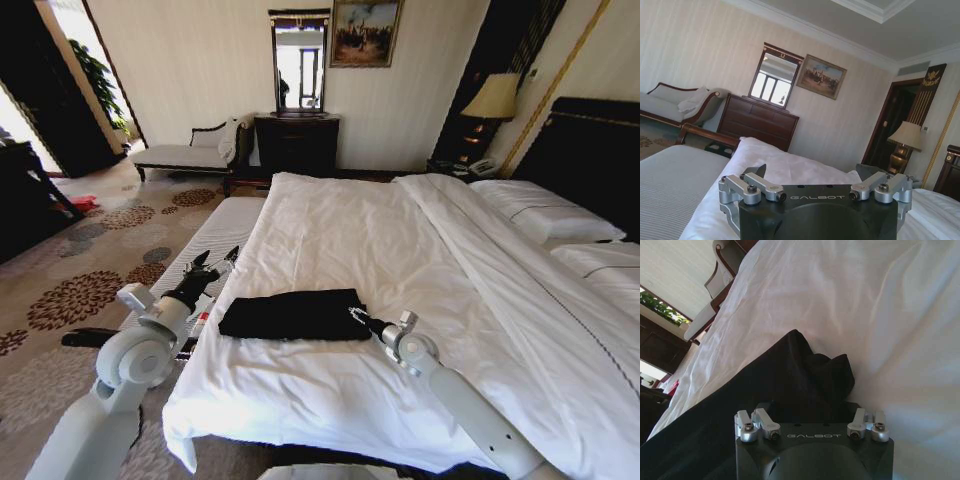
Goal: Fold the clothes on the bed.
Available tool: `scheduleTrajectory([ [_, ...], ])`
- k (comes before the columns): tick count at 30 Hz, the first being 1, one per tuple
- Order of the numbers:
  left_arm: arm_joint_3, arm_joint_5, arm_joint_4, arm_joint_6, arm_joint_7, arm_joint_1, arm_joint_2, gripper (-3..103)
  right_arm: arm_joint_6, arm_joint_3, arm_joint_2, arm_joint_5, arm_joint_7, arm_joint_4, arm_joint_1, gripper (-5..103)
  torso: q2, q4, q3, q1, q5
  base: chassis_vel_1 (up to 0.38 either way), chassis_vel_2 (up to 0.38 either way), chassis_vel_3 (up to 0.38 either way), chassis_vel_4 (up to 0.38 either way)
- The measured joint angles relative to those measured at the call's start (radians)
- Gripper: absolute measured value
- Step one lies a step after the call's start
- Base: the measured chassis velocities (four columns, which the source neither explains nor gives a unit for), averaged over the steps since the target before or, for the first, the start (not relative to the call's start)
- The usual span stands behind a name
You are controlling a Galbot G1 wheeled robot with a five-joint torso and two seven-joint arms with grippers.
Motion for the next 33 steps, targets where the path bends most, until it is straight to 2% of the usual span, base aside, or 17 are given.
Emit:
scheduleTrajectory([
  [1,0.002,0.001,0.003,0.000,0.000,-0.002,-0.002,100,0.001,0.000,0.001,-0.001,-0.002,0.000,0.000,73,0.000,0.0000,0.000,0.000,0.0000,0.000,0.000,0.000,0.000],
  [3,0.005,0.003,0.008,0.000,-0.001,-0.005,-0.007,100,0.004,-0.001,0.002,-0.005,-0.006,-0.001,0.000,62,0.000,0.0001,0.000,0.000,0.0000,0.000,0.000,0.000,0.000],
  [4,0.005,0.003,0.008,0.000,-0.001,-0.005,-0.007,100,0.004,-0.001,0.002,-0.005,-0.006,-0.001,0.000,62,0.000,0.0001,0.000,0.000,0.0000,0.000,0.000,0.000,0.000],
  [8,0.006,0.011,0.016,-0.003,-0.001,-0.006,-0.009,100,0.017,-0.003,0.003,-0.013,-0.012,-0.001,0.000,41,0.000,0.0001,0.000,0.000,0.0000,0.000,0.000,0.000,0.000],
  [13,0.005,0.018,0.020,-0.005,-0.001,-0.004,-0.010,100,0.031,-0.004,0.006,-0.021,-0.014,0.001,0.001,30,0.000,0.0001,0.000,0.000,0.0000,0.000,0.000,0.000,0.000],
  [17,0.004,0.023,0.021,-0.006,-0.004,-0.001,-0.013,100,0.043,-0.002,0.008,-0.023,-0.012,0.015,-0.002,8,0.000,0.0002,0.000,0.000,0.0000,0.000,0.000,0.000,0.000],
  [19,0.003,0.024,0.021,-0.006,-0.005,0.000,-0.013,100,0.044,0.000,0.008,-0.023,-0.010,0.020,-0.004,8,0.000,0.0002,0.000,0.000,0.0000,0.000,0.000,0.000,0.000],
  [21,0.002,0.025,0.021,-0.006,-0.006,0.001,-0.013,100,0.047,0.006,0.007,-0.022,-0.004,0.036,-0.013,3,0.000,0.0002,0.000,0.000,0.0000,0.000,0.000,0.000,0.000],
  [33,0.003,0.034,0.018,-0.007,-0.014,0.008,-0.023,100,0.049,0.076,-0.017,0.017,0.039,0.124,-0.066,3,0.000,0.0003,0.000,0.000,0.0001,0.000,0.000,0.000,0.000],
])
